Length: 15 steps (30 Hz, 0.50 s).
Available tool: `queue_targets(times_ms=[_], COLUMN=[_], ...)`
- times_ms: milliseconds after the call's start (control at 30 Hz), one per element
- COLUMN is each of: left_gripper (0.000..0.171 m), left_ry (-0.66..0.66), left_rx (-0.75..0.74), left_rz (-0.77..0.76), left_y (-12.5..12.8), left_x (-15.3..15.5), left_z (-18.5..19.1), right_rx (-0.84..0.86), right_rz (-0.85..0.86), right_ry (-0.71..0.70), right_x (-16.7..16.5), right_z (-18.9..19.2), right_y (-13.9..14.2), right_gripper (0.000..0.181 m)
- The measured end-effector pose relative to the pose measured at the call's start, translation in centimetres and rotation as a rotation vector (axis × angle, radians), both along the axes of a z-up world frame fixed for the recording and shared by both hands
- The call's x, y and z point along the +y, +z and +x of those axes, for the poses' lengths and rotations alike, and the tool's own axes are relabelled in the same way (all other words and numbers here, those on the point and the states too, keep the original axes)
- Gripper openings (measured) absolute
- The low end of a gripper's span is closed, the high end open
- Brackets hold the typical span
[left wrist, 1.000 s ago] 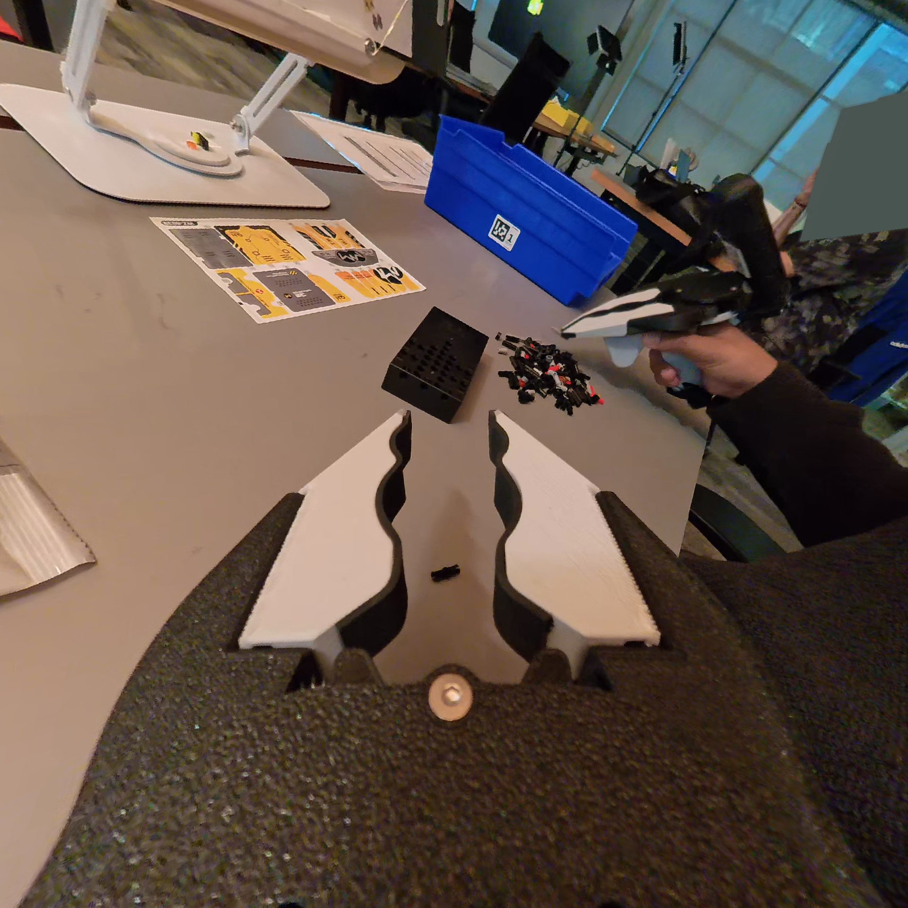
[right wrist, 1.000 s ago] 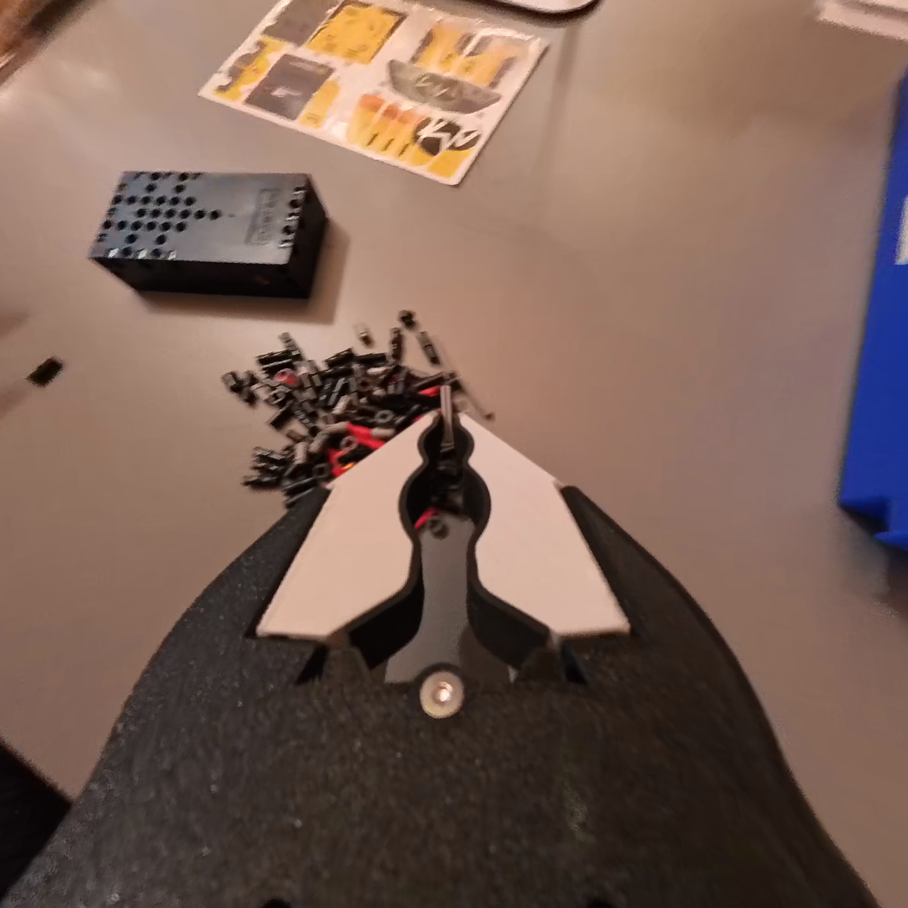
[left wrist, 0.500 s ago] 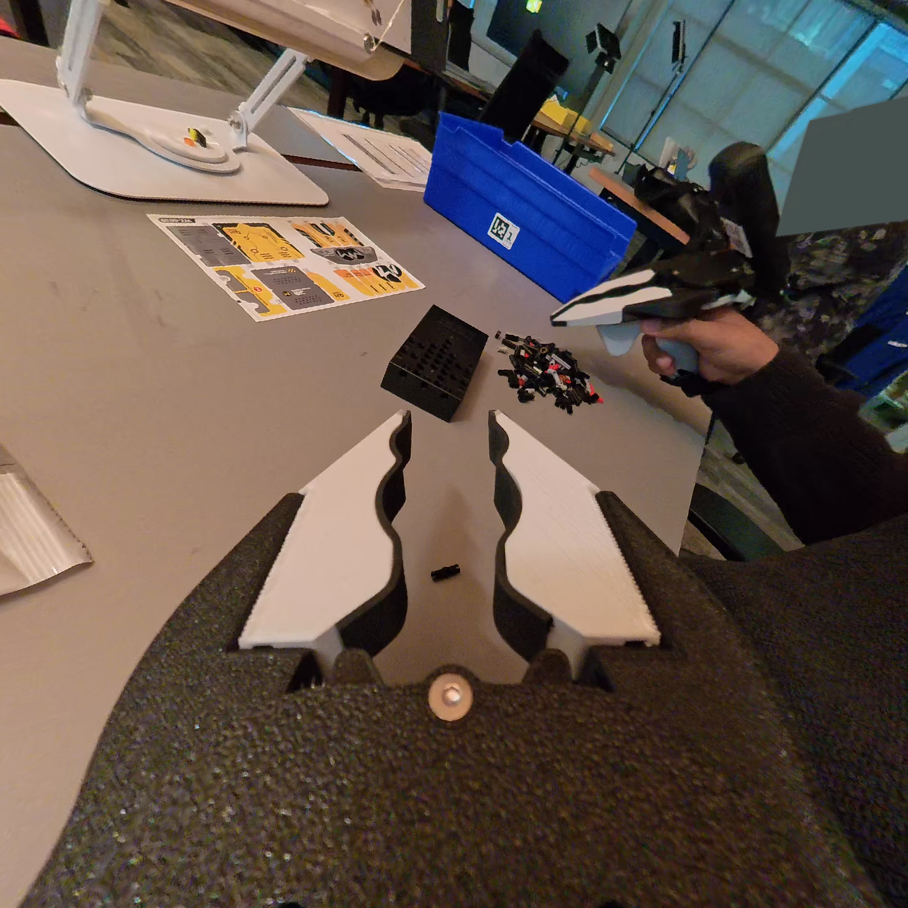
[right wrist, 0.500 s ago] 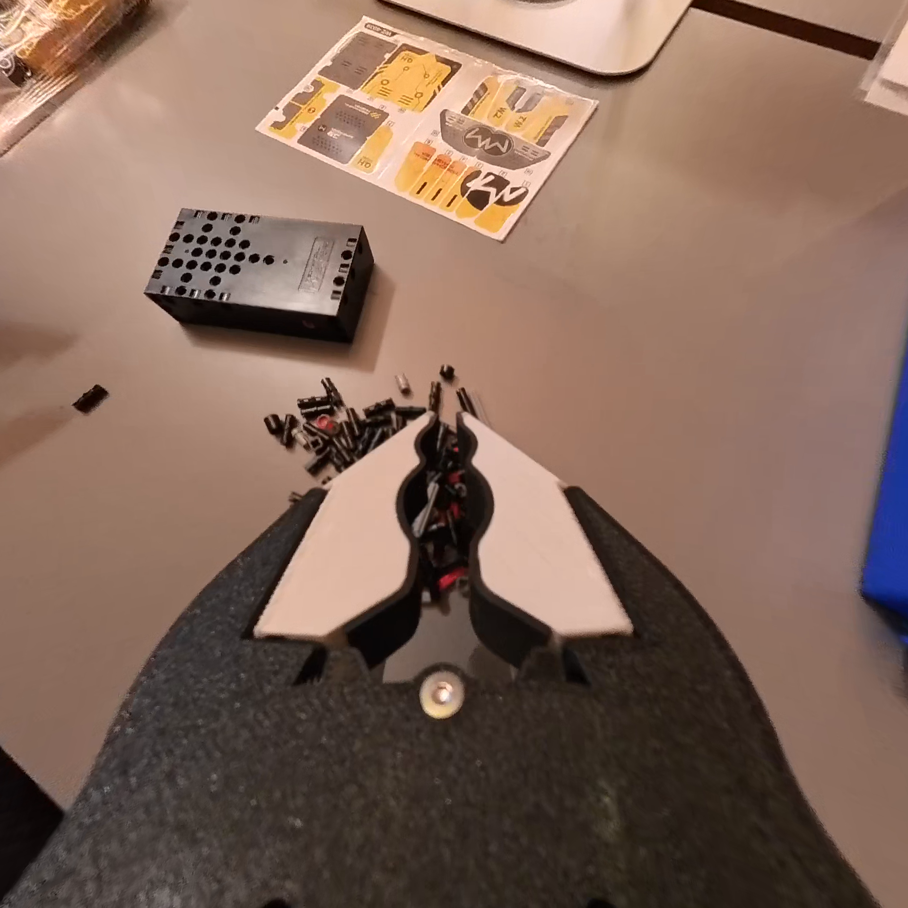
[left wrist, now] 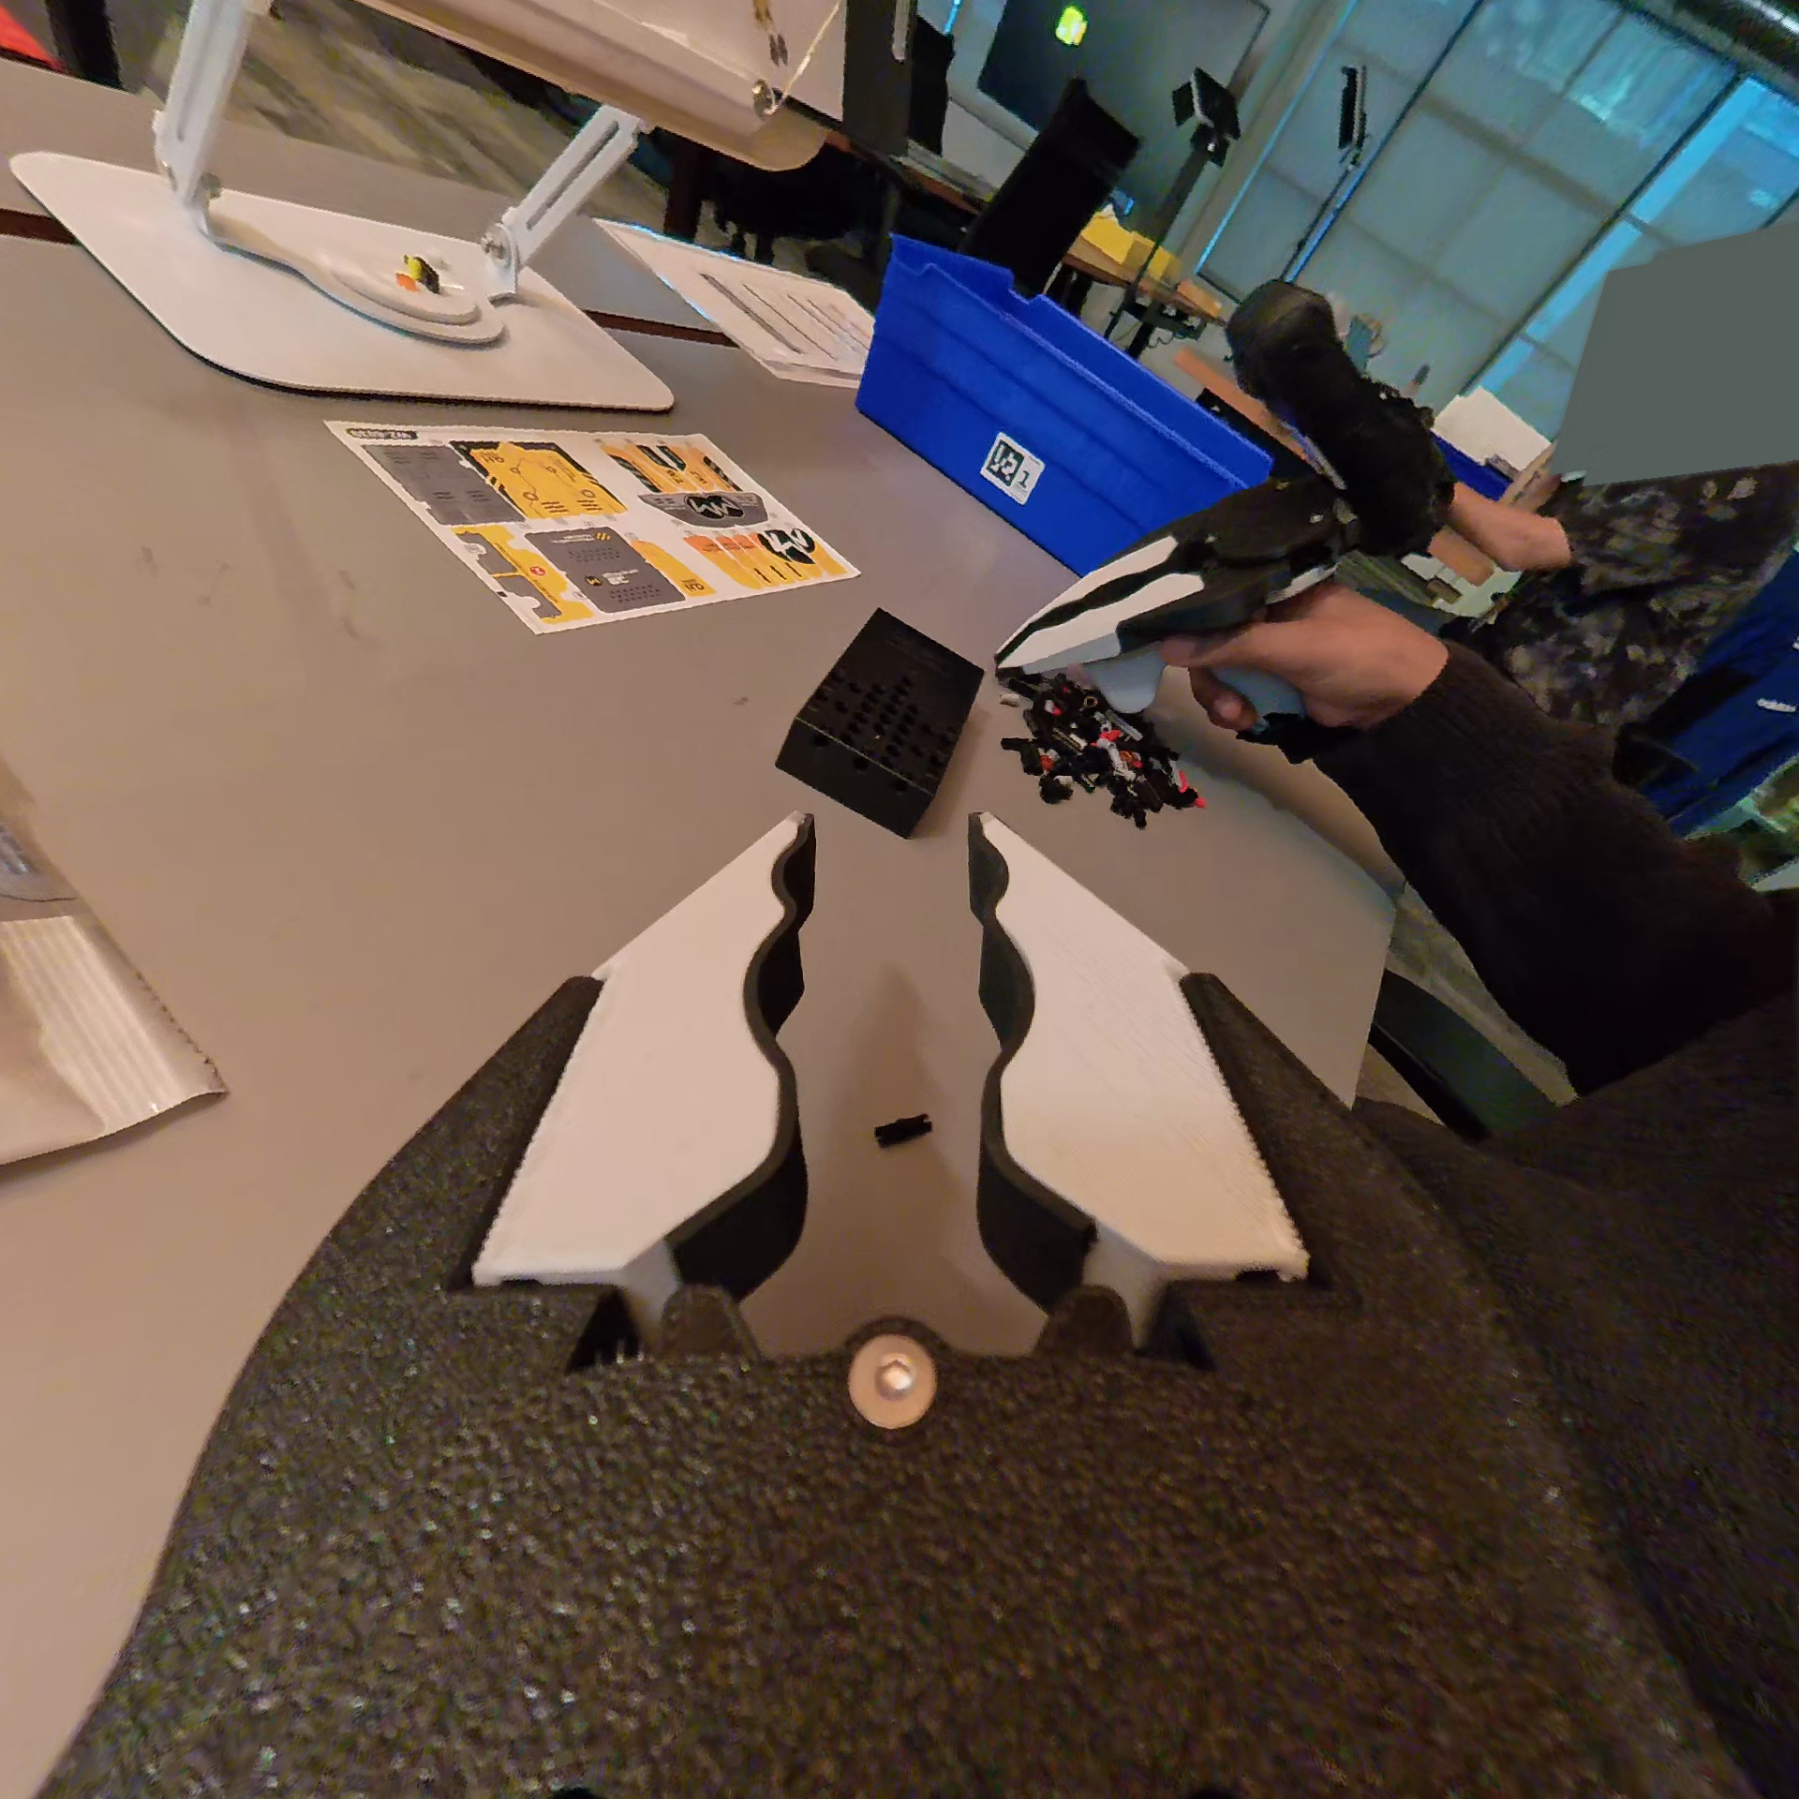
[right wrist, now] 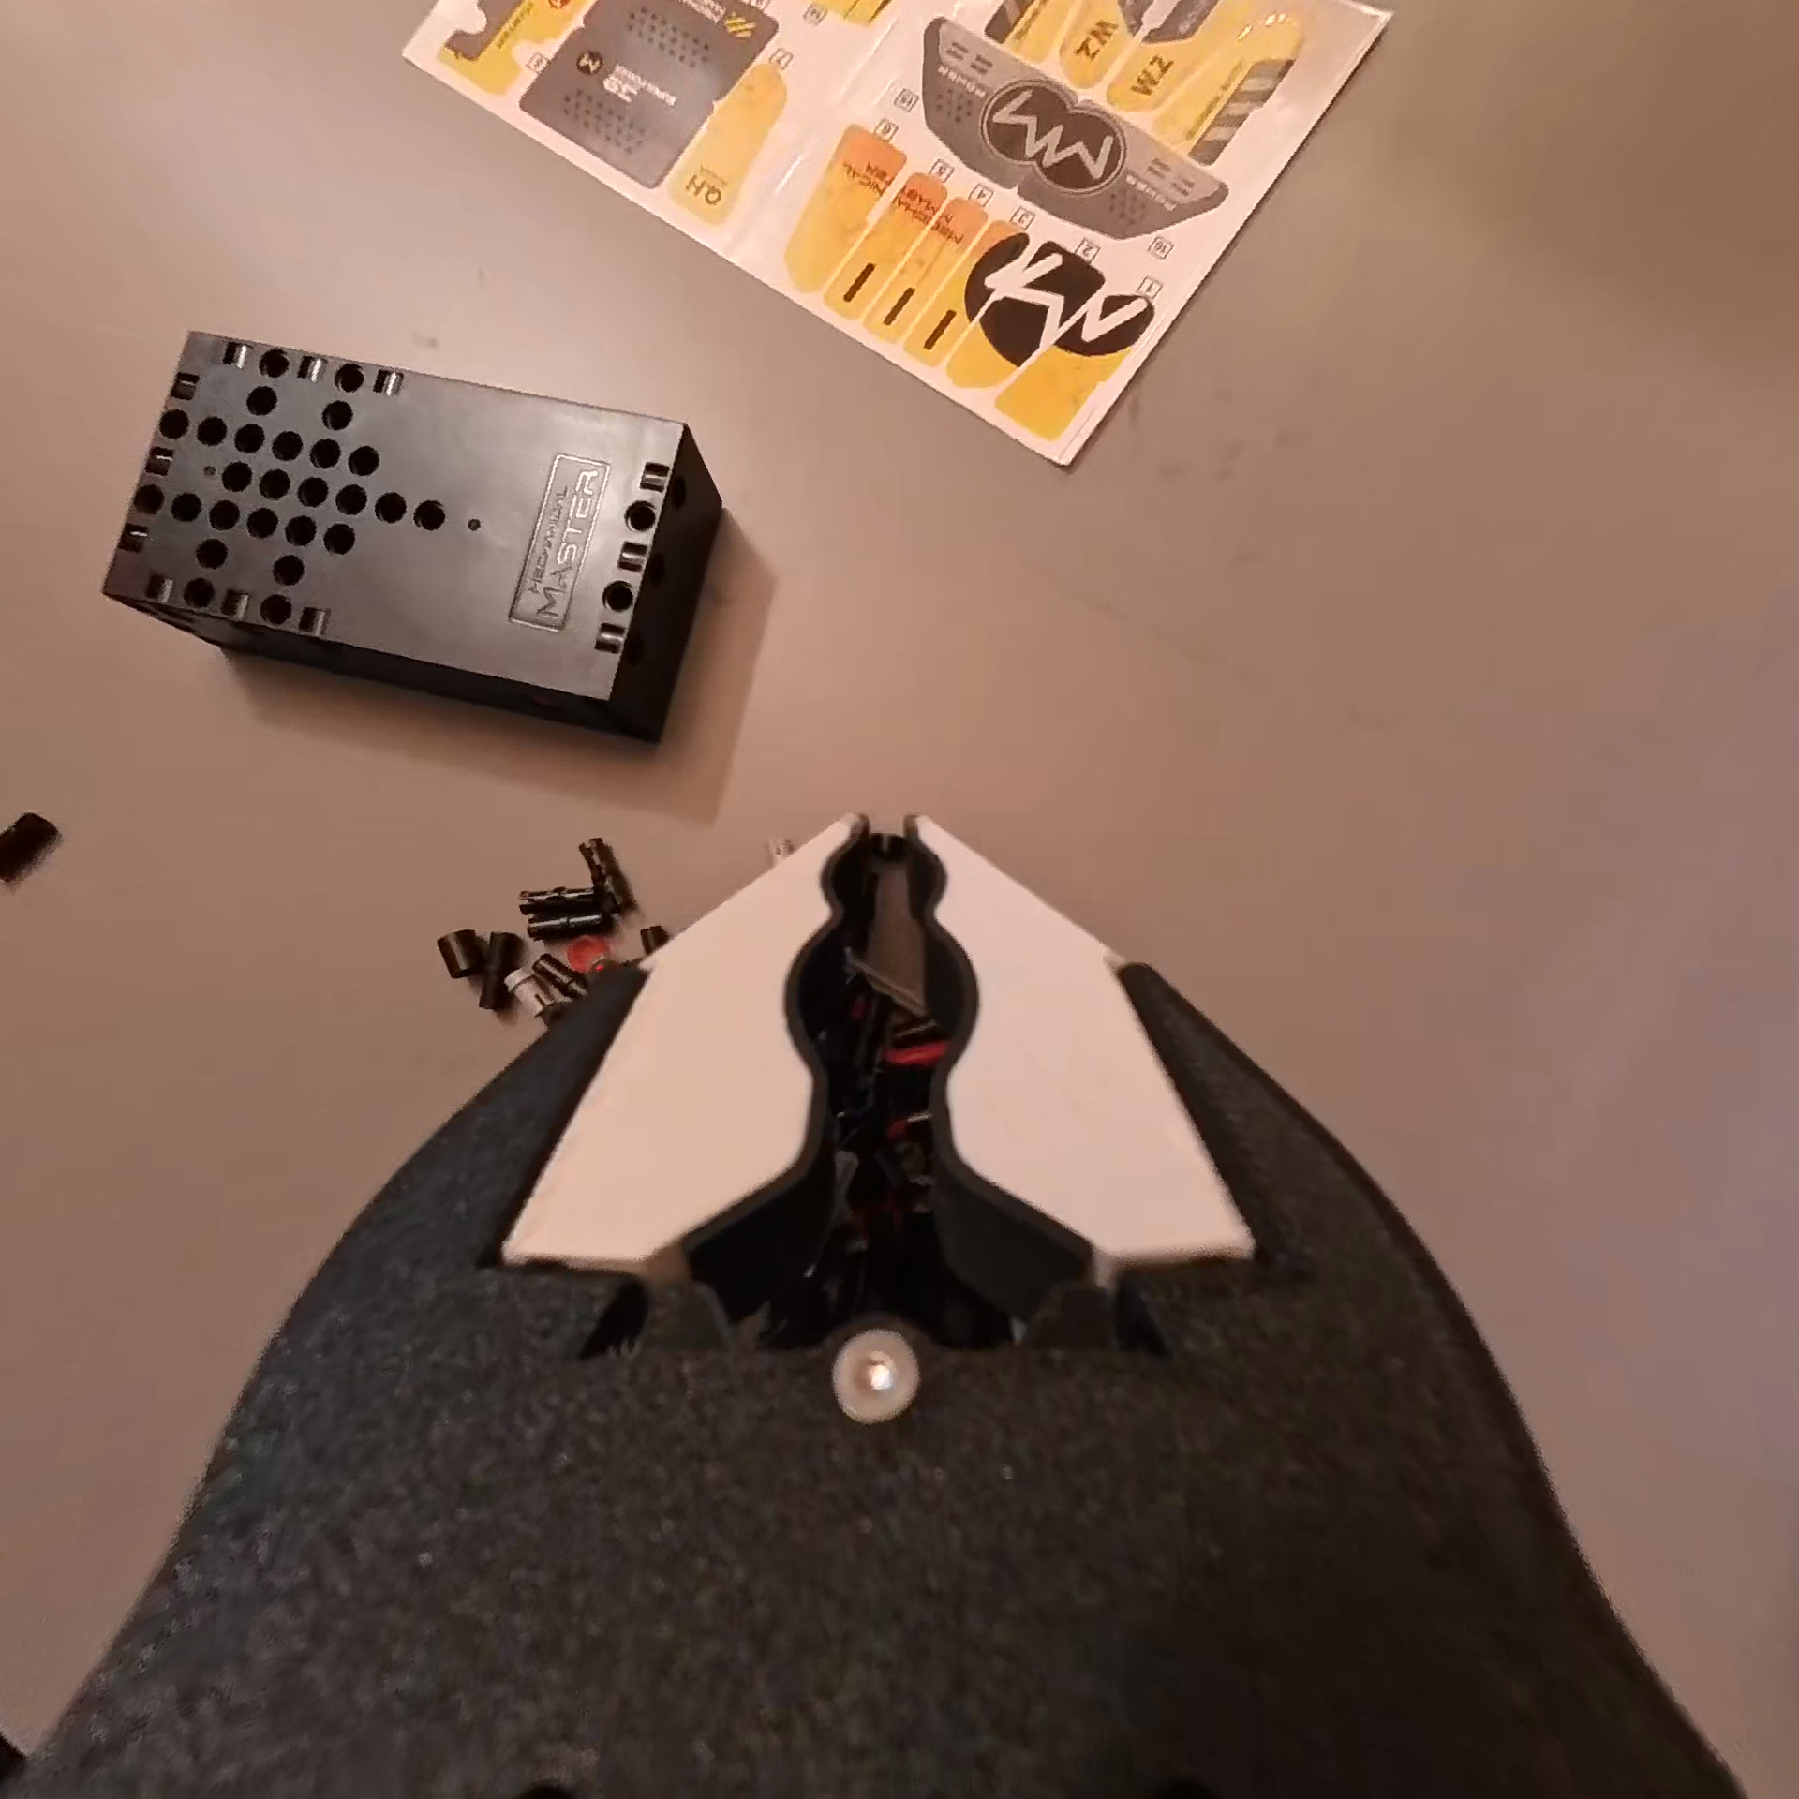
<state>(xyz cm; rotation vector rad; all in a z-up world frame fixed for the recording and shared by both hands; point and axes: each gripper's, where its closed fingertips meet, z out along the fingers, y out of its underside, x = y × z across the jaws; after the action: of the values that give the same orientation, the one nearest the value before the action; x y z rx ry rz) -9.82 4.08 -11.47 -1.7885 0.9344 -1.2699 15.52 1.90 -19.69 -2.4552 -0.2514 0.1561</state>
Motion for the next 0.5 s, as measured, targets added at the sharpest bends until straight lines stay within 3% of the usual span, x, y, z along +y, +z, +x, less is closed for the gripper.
queue_targets(times_ms=[167,300,500], left_gripper=[0.031,0.031,0.031], left_ry=[0.003,0.004,-0.005], left_rx=[0.004,0.003,0.005], left_rz=[-0.005,-0.008,-0.016], left_y=[-0.2,-0.3,-0.5], left_x=[0.2,0.2,0.1], left_z=[0.0,0.0,0.3], right_rx=[0.014,0.041,0.031], right_rz=[0.061,0.080,-0.019], right_ry=[-0.008,-0.020,-0.023], right_x=[0.0,-2.0,-6.3], right_z=[0.0,0.0,0.1], right_y=[1.8,3.3,1.8], right_gripper=[0.007,0.006,0.007])
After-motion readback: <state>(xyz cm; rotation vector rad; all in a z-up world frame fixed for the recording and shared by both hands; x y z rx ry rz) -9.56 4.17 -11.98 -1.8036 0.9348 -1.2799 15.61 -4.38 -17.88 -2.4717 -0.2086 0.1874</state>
